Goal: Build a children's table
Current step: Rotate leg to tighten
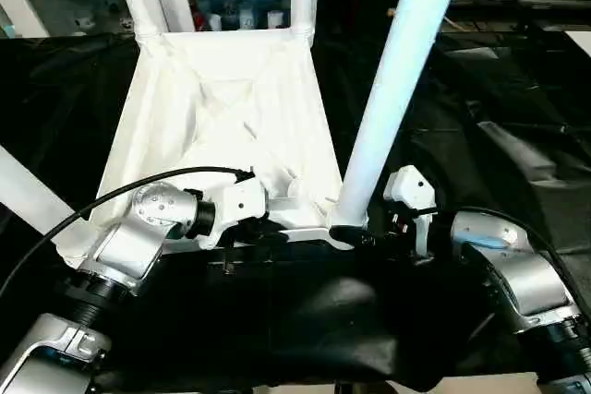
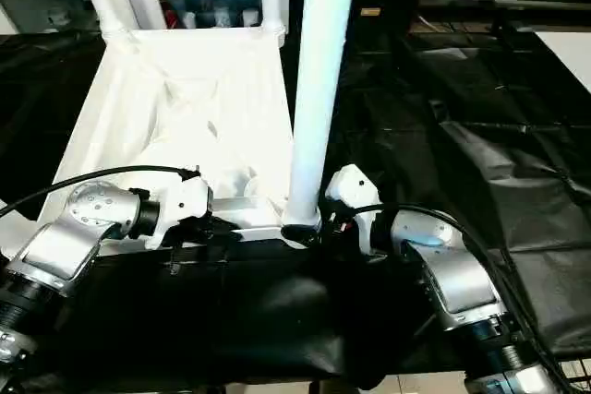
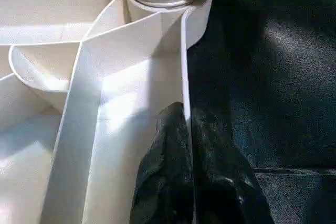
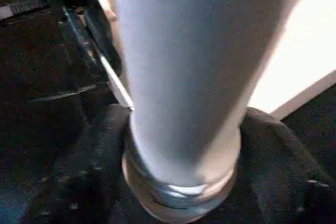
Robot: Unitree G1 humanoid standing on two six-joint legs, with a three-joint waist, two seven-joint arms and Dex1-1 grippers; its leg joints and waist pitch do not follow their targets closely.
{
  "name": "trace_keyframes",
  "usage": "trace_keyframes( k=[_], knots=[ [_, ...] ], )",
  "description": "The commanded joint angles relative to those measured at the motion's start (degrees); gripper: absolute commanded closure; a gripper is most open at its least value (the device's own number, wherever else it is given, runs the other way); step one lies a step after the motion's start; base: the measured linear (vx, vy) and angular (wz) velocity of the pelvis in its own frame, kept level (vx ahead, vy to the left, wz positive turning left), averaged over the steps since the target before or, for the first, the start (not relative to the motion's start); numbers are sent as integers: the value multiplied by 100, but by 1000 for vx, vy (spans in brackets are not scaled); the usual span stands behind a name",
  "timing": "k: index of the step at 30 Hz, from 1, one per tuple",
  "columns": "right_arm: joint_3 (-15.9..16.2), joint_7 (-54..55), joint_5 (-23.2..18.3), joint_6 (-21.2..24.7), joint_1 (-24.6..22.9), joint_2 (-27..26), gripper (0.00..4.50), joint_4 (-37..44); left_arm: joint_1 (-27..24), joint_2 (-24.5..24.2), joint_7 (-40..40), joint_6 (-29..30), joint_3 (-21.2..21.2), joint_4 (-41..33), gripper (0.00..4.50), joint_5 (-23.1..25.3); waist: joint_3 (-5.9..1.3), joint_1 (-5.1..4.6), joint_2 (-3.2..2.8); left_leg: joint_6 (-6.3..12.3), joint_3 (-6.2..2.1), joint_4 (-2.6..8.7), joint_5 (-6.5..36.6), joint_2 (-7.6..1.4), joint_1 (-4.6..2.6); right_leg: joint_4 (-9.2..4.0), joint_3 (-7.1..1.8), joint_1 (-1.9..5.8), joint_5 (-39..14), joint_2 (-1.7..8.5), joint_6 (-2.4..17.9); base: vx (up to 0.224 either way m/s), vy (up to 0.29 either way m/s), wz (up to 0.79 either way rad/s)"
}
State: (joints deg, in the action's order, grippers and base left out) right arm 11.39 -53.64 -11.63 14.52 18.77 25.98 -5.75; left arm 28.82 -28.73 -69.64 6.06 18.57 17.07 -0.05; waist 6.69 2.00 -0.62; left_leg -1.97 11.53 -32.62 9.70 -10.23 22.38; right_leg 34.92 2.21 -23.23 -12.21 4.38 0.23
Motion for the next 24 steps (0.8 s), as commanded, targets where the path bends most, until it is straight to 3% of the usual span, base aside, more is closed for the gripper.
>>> trace_keyframes(
  k=[1, 13, 15, 17, 19, 22, 24],
  knots=[
    [-42, 32, 23, -44, 94, 28, 157, -99, -133, -3, -172, 14, 271, 62, 450, 79, -355, 18, 25, 696, -123, 297, 465, -307, -128, -286, -254, 296, 448, 370, 1770, 0, 0, 0],
    [-141, 426, 58, -97, -21, -261, 183, -267, -141, 142, 78, 142, 281, 201, 450, 157, -329, 4, 17, 668, -126, 309, 568, -305, -126, -304, -249, 282, 280, 369, 1771, 0, 0, 0],
    [-209, 693, 105, -89, -17, -391, 183, -388, -117, 254, 249, 216, 276, 294, 450, 201, -308, -8, 14, 552, -122, 332, 817, -313, -147, -353, -257, 262, -125, 375, 1739, 0, 0, 0],
    [-306, 1226, 186, -22, -35, -676, 183, -547, -65, 496, 551, 339, 308, 448, 450, 290, -286, -26, 19, 271, -139, 375, 1160, -310, -157, -429, -266, 253, -896, 390, 1577, 0, 0, 0],
    [-363, 1629, 243, 67, -35, -910, 183, -633, -7, 699, 775, 462, 342, 550, 450, 351, -272, -38, 20, 184, -152, 398, 1290, -303, -150, -459, -262, 246, -1201, 391, 1469, 0, 0, 0],
    [-500, 2729, 484, 283, 89, -1446, 183, -928, 174, 1154, 1302, 706, 425, 829, 450, 524, -235, -44, 23, -41, -164, 434, 1699, -288, -203, -568, -278, 168, -2083, 396, 1164, 0, 0, 0],
    [-651, 3496, 587, 439, 249, -1819, 183, -1201, 339, 1469, 1692, 841, 455, 1077, 450, 642, -226, -60, 28, -157, -207, 462, 1871, -269, -187, -593, -269, 175, -2571, 407, 966, 0, 0, 0]
  ],
)
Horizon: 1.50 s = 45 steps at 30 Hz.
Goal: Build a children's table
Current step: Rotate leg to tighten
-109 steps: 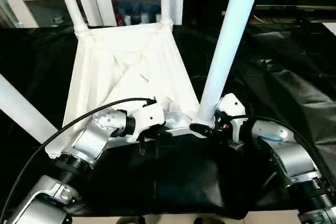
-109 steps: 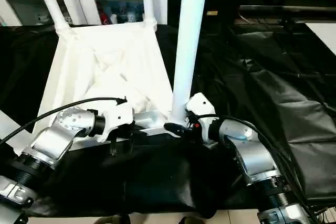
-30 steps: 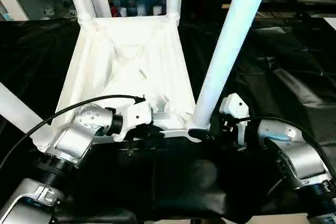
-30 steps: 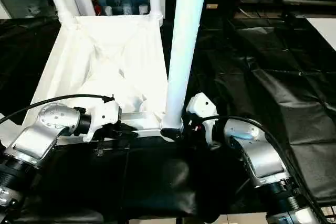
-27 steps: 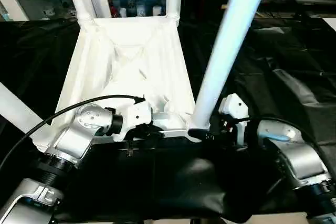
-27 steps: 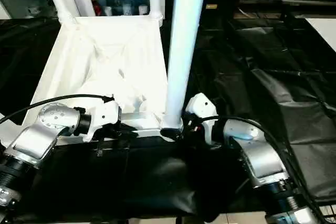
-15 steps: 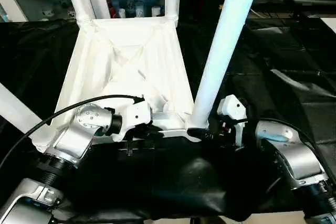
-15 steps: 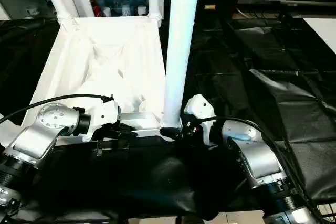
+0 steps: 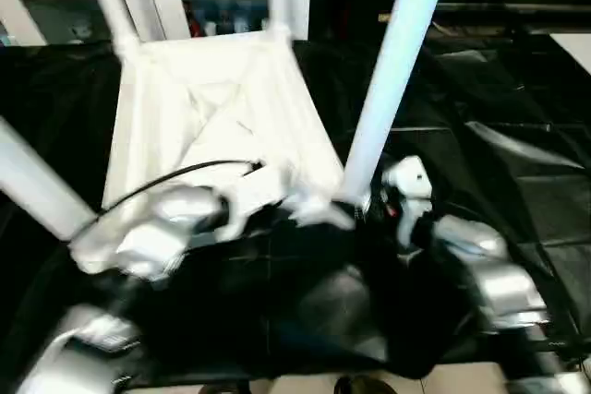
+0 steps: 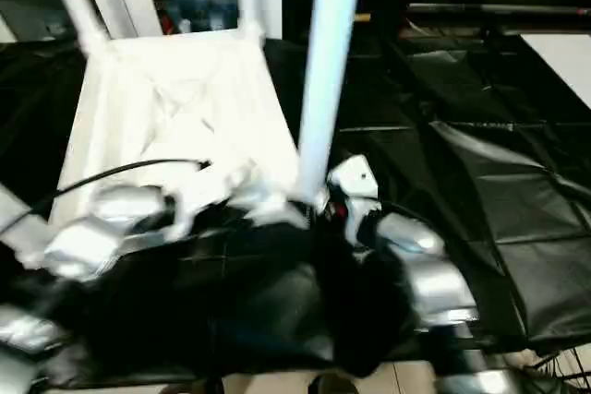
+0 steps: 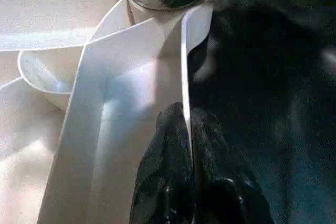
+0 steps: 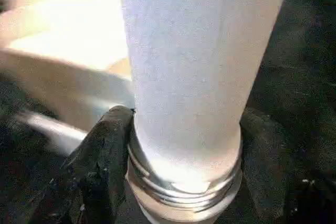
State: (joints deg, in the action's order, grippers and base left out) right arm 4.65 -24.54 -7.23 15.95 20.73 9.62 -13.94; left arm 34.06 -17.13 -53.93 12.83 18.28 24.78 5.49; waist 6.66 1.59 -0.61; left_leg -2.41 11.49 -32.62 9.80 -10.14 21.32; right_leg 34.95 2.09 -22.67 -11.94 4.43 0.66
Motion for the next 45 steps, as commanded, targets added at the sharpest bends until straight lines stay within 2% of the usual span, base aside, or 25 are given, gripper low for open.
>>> trace_keyframes(
  k=[1, 5, 6, 7, 8, 9, 10, 14, 18, 22, 23, 24, 25, 26, 27, 28, 29, 31, 34, 35, 37, 39, 41, 43, 45],
  knots=[
    [-54, 892, 170, 367, 134, -346, 183, -529, -107, 447, 276, 215, 499, 424, 450, 137, -224, -15, 15, -172, -218, 470, 1982, -283, -112, -629, -265, 83, -2822, 415, 809, 0, 0, 0],
    [-200, 1746, 234, 432, 516, -867, 183, -1116, 197, 886, 787, 445, 553, 868, 450, 334, -221, -17, 3, -232, -232, 482, 2237, -273, -160, -683, -266, 25, -2984, 407, 670, 0, 0, 0],
    [-189, 1760, 241, 422, 540, -889, 183, -1146, 214, 905, 801, 454, 560, 889, 450, 344, -230, -17, 4, -243, -238, 489, 2293, -265, -160, -692, -261, 31, -2984, 406, 628, 0, 0, 0],
    [-89, 1650, 278, 323, 595, -941, 183, -1170, 275, 950, 812, 468, 583, 947, 450, 387, -262, -7, 1, -213, -241, 504, 2200, -274, -147, -682, -252, 69, -2752, 405, 611, 0, 0, 0],
    [-75, 1608, 277, 295, 602, -968, 183, -1159, 291, 957, 808, 461, 592, 961, 450, 409, -271, -1, -7, -187, -240, 522, 2072, -282, -128, -660, -249, 88, -2503, 396, 632, 0, 0, 0],
    [-89, 1507, 207, 255, 588, -1007, 127, -1083, 301, 956, 777, 439, 591, 954, 450, 412, -281, 5, -9, -147, -226, 532, 1915, -293, -115, -642, -251, 100, -2062, 381, 711, 0, 0, 0],
    [-65, 1450, 225, 217, 569, -1006, 113, -1009, 301, 948, 756, 426, 585, 944, 450, 427, -278, 10, -10, -131, -205, 529, 1967, -297, -139, -637, -261, 78, -1881, 371, 793, 0, 0, 0],
    [-51, 1438, 301, 171, 528, -969, 93, -839, 277, 863, 635, 353, 607, 905, 450, 490, -284, 16, 0, -69, -193, 521, 1897, -291, -120, -632, -271, 105, -1789, 391, 897, 0, 0, 0],
    [-17, 1384, 434, 124, 498, -694, 56, -521, 195, 692, 460, 284, 604, 791, 450, 496, -300, 42, 14, 20, -178, 510, 1664, -295, -110, -618, -274, 125, -1619, 392, 937, 0, 0, 0],
    [54, 1095, 463, 189, 410, -355, 24, -130, 115, 557, 319, 251, 563, 688, 450, 445, -328, 70, 13, 185, -152, 465, 1153, -294, -72, -539, -268, 167, -876, 377, 1078, 0, 0, 0],
    [162, 439, 402, 373, 226, 196, 17, 449, -14, 337, 89, 81, 515, 537, 450, 357, -331, 77, 21, 241, -151, 454, 981, -293, -57, -507, -253, 188, -573, 365, 1152, 0, 0, 0],
    [178, 339, 389, 399, 199, 274, 7, 526, -31, 306, 54, 45, 509, 516, 450, 347, -337, 118, 31, 337, -157, 431, 839, -301, -58, -474, -243, 226, -246, 345, 1139, 0, 0, 0],
    [257, -225, 330, 474, 43, 732, 7, 912, -140, 128, -133, -16, 461, 383, 450, 292, -331, 124, 29, 465, -154, 418, 709, -294, -24, -437, -241, 247, 58, 346, 1158, 0, 0, 0],
    [288, -708, 213, 529, -78, 1097, 7, 1136, -230, -46, -337, -146, 456, 265, 450, 255, -324, 131, 17, 512, -151, 415, 691, -294, -22, -440, -242, 235, 104, 349, 1167, 0, 0, 0],
    [313, -952, 155, 530, -136, 1271, 7, 1237, -279, -131, -483, -221, 458, 192, 450, 203, -334, 131, 26, 587, -150, 401, 724, -289, -19, -435, -241, 259, 148, 358, 1184, 0, 0, 0],
    [319, -1042, 136, 516, -157, 1335, 7, 1266, -298, -164, -538, -219, 455, 156, 450, 181, -325, 115, 19, 633, -141, 401, 784, -295, -20, -442, -238, 236, 80, 368, 1254, 0, 0, 0],
    [350, -1522, 6, 430, -268, 1661, 7, 1416, -406, -365, -894, -354, 467, -45, 450, 50, -316, 119, 7, 630, -139, 404, 809, -300, -24, -453, -239, 239, 15, 372, 1276, 0, 0, 0],
    [368, -1969, -162, 352, -359, 1928, 7, 1526, -563, -609, -1411, -509, 490, -367, 450, -186, -318, 112, 10, 642, -143, 403, 849, -323, -22, -450, -241, 232, -134, 382, 1357, 0, 0, 0],
    [395, -2325, -310, 360, -416, 2102, 7, 1587, -677, -830, -1786, -519, 516, -663, 450, -339, -305, 78, 3, 638, -140, 415, 884, -341, -33, -442, -232, 203, -204, 367, 1460, 0, 0, 0],
    [450, -2508, -372, 352, -429, 2188, 7, 1604, -701, -911, -1871, -514, 512, -768, 450, -374, -308, 71, 23, 629, -138, 413, 877, -343, -36, -438, -231, 206, -252, 371, 1475, 0, 0, 0],
    [503, -2750, -514, 436, -455, 2265, 7, 1668, -705, -954, -1857, -502, 471, -817, 450, -409, -306, 70, 17, 608, -127, 411, 873, -352, -59, -438, -239, 185, -260, 365, 1514, 0, 0, 0],
    [538, -2848, -524, 486, -460, 2300, 7, 1685, -705, -987, -1850, -517, 451, -824, 450, -424, -300, 77, 8, 601, -130, 411, 870, -354, -55, -429, -241, 195, -231, 370, 1540, 0, 0, 0],
    [581, -2904, -475, 503, -416, 2269, 7, 1599, -693, -998, -1813, -523, 406, -796, 450, -427, -307, 81, 44, 634, -121, 392, 738, -337, -47, -410, -243, 205, -95, 376, 1560, 0, 0, 0],
    [636, -2962, -467, 487, -397, 2276, 41, 1540, -686, -1002, -1798, -534, 400, -774, 450, -440, -310, 81, 46, 645, -120, 382, 704, -333, -44, -407, -247, 210, -84, 386, 1568, 0, 0, 0],
    [684, -2996, -442, 461, -385, 2287, 44, 1493, -681, -1005, -1793, -542, 401, -757, 450, -444, -312, 82, 49, 660, -118, 375, 678, -326, -40, -404, -246, 215, -87, 384, 1569, 0, 0, 0]
  ],
)
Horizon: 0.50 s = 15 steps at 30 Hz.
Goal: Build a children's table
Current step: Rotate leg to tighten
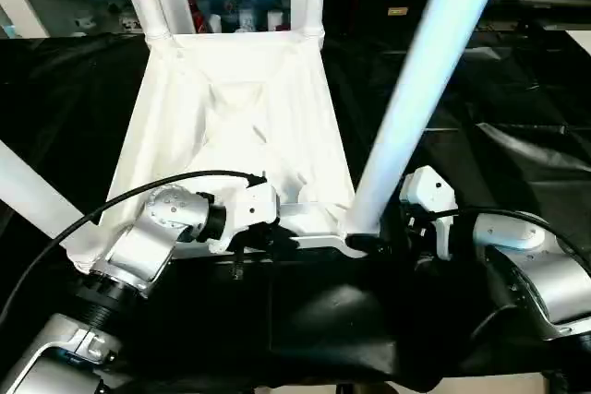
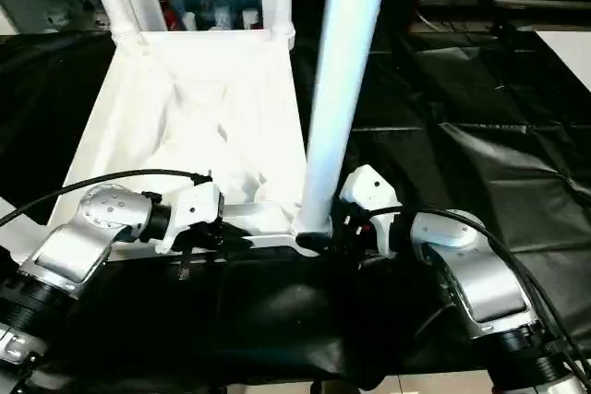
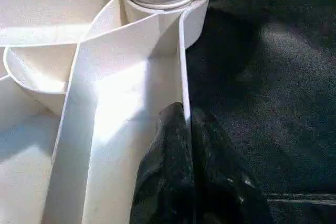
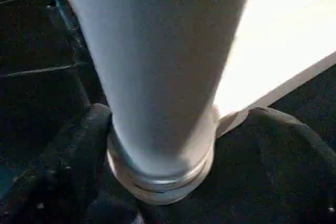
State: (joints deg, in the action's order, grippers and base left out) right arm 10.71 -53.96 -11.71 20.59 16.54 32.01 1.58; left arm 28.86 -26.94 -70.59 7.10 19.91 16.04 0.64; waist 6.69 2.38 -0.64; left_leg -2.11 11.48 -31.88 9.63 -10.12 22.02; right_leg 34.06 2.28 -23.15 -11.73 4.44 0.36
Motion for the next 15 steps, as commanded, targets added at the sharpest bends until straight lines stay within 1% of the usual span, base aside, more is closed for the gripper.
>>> trace_keyframes(
  k=[1, 2, 3, 5, 6, 9, 12, 13, 14, 15],
  knots=[
    [94, -73, 14, -21, 44, 45, 53, -94, -163, -29, -136, 37, 233, 112, 450, 39, -320, 5, 52, 636, -118, 296, 672, -329, -111, -309, -263, 264, -98, 381, 1600, 0, 0, 0],
    [94, -73, 14, -21, 44, 45, 53, -94, -163, -29, -136, 37, 233, 112, 450, 39, -320, 6, 52, 638, -119, 296, 666, -330, -112, -308, -262, 263, -99, 380, 1600, 0, 0, 0],
    [91, -83, 0, -25, 50, 38, 70, -110, -167, -33, -147, 46, 228, 101, 450, 35, -326, 6, 47, 645, -120, 292, 626, -330, -116, -299, -261, 263, -55, 376, 1610, 0, 0, 0],
    [77, -91, -27, -35, 68, 13, 88, -143, -172, -41, -159, 56, 224, 86, 450, 32, -335, 6, 47, 659, -119, 283, 598, -326, -114, -287, -259, 271, 19, 373, 1633, 0, 0, 0],
    [59, -97, -64, -47, 100, -30, 88, -197, -171, -50, -174, 66, 225, 82, 450, 28, -334, 5, 52, 676, -118, 280, 603, -326, -113, -287, -258, 269, 34, 374, 1645, 0, 0, 0],
    [47, -122, -70, -55, 115, -70, 120, -231, -163, -57, -183, 64, 230, 94, 450, 30, -340, 7, 44, 675, -120, 273, 602, -328, -114, -281, -258, 273, 13, 373, 1659, 0, 0, 0],
    [60, -142, -56, -100, 109, -102, 124, -268, -155, -71, -193, 56, 241, 115, 450, 39, -342, 7, 42, 678, -121, 271, 598, -331, -118, -274, -255, 270, 33, 373, 1670, 0, 0, 0],
    [60, -142, -56, -100, 109, -102, 152, -268, -155, -71, -193, 56, 241, 115, 450, 39, -345, 6, 46, 679, -120, 267, 578, -329, -118, -269, -256, 272, 68, 369, 1675, 0, 0, 0],
    [59, -146, -66, -110, 108, -109, 152, -273, -158, -77, -199, 58, 245, 112, 450, 40, -349, 7, 47, 683, -119, 263, 559, -326, -115, -264, -257, 278, 98, 370, 1680, 0, 0, 0],
    [55, -146, -75, -119, 111, -116, 162, -280, -160, -79, -202, 58, 247, 112, 450, 40, -351, 9, 39, 690, -122, 262, 551, -326, -116, -260, -254, 277, 121, 370, 1686, 0, 0, 0]
  ],
)
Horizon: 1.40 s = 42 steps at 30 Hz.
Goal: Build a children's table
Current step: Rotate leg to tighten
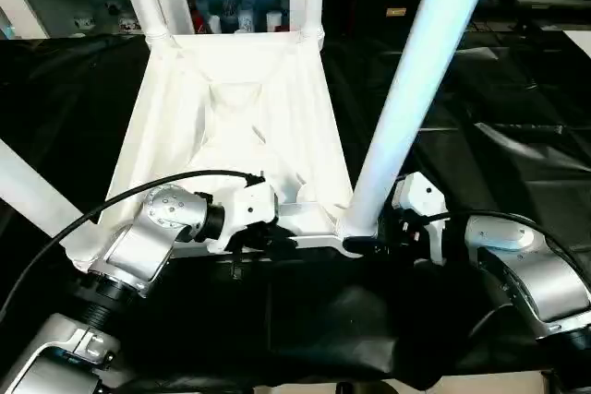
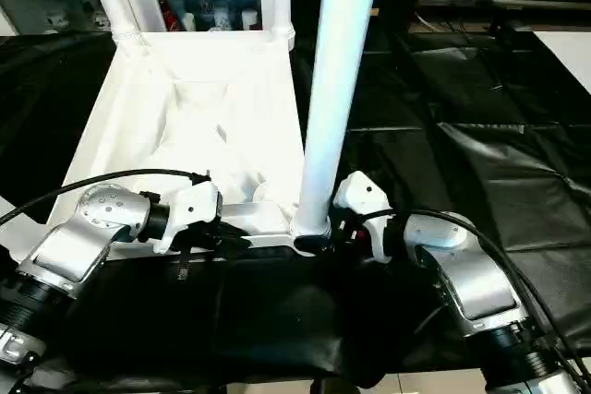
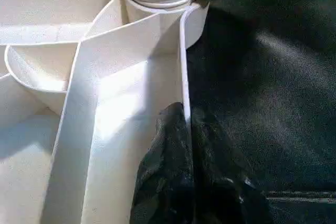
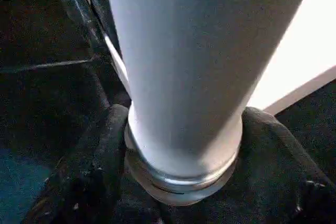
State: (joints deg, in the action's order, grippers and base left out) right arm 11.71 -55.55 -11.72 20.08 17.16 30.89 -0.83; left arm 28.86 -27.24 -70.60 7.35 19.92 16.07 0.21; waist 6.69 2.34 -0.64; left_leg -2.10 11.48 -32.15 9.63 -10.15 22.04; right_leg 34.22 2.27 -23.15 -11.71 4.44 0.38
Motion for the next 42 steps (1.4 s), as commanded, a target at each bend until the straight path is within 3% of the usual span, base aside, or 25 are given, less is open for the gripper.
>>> trace_keyframes(
  k=[1, 9, 14, 17, 18, 19, 22, 23, 25, 30, 32, 34, 37, 42],
  knots=[
    [-49, 14, -82, -78, 51, -12, 162, -50, -162, -54, -206, 36, 254, 108, 450, 78, -352, 13, 37, 694, -119, 285, 550, -321, -117, -276, -253, 277, 133, 372, 1689, 0, 0, 0],
    [-91, 41, -96, -70, -12, -90, 181, -76, -139, -44, -190, 44, 282, 140, 450, 90, -353, 11, 29, 656, -122, 281, 619, -320, -116, -275, -251, 279, 67, 368, 1705, 0, 0, 0],
    [-183, 607, 93, -86, 7, -364, 181, -318, -80, 114, 156, 229, 227, 277, 450, 170, -337, 5, 30, 581, -122, 291, 726, -315, -117, -296, -253, 266, -133, 370, 1681, 0, 0, 0],
    [-443, 1833, 298, -7, 135, -1047, 182, -864, 19, 427, 641, 458, 245, 529, 450, 318, -288, -57, 56, 292, -139, 331, 1141, -284, -95, -392, -248, 248, -1078, 391, 1503, -17, 1, -3],
    [-497, 2049, 296, 51, 150, -1191, 182, -915, 37, 506, 739, 521, 258, 569, 450, 346, -275, -78, 64, 149, -170, 369, 1311, -279, -80, -433, -234, 259, -1639, 398, 1318, -55, 7, -11],
    [-536, 2205, 296, 93, 161, -1296, 182, -948, 51, 563, 812, 567, 267, 599, 450, 367, -260, -84, 58, 45, -184, 386, 1530, -287, -110, -485, -243, 222, -2103, 409, 1135, -55, 7, -11],
    [-795, 3482, 412, 346, 304, -2064, 183, -1211, 241, 1045, 1411, 772, 318, 940, 450, 541, -226, -101, 46, -85, -197, 428, 1845, -290, -160, -554, -268, 144, -2577, 395, 893, 0, 0, 0],
    [-857, 3775, 445, 378, 359, -2225, 183, -1311, 299, 1162, 1564, 807, 322, 1043, 450, 582, -216, -103, 43, -172, -211, 428, 2059, -275, -210, -595, -262, 111, -2908, 400, 806, 0, 0, 0],
    [-969, 4246, 482, 401, 458, -2476, 183, -1496, 393, 1354, 1826, 888, 331, 1195, 450, 651, -226, -115, 34, -234, -241, 447, 2167, -269, -207, -621, -261, 101, -3163, 423, 687, 0, 0, 0],
    [-837, 4902, 775, 113, 801, -3010, 183, -2108, 698, 1940, 2483, 1280, 373, 1764, 450, 860, -271, -102, 27, -258, -217, 468, 2110, -275, -220, -603, -268, 85, -2498, 375, 733, 0, 0, 0],
    [-762, 4961, 867, 73, 857, -3021, 183, -2161, 744, 1992, 2558, 1299, 370, 1887, 450, 896, -280, -80, 18, -250, -209, 470, 2096, -275, -234, -603, -273, 94, -2273, 376, 776, 0, 0, 0],
    [-715, 4781, 820, -4, 862, -3016, 183, -2111, 767, 1972, 2595, 1308, 391, 1953, 450, 963, -296, -70, 22, -183, -204, 480, 1981, -281, -204, -569, -269, 136, -1852, 365, 837, 0, 0, 0],
    [-722, 4533, 780, -129, 788, -2987, 113, -1840, 769, 1857, 2561, 1248, 377, 1980, 450, 1039, -304, -62, 25, -112, -193, 476, 2008, -278, -202, -581, -275, 149, -1888, 384, 867, 0, 0, 0],
    [-705, 4471, 796, -197, 765, -2852, 79, -1568, 727, 1660, 2415, 1091, 407, 1900, 450, 1126, -322, -44, 30, -35, -185, 474, 1848, -282, -193, -589, -280, 155, -1898, 391, 864, 0, 0, 0]
  ],
)
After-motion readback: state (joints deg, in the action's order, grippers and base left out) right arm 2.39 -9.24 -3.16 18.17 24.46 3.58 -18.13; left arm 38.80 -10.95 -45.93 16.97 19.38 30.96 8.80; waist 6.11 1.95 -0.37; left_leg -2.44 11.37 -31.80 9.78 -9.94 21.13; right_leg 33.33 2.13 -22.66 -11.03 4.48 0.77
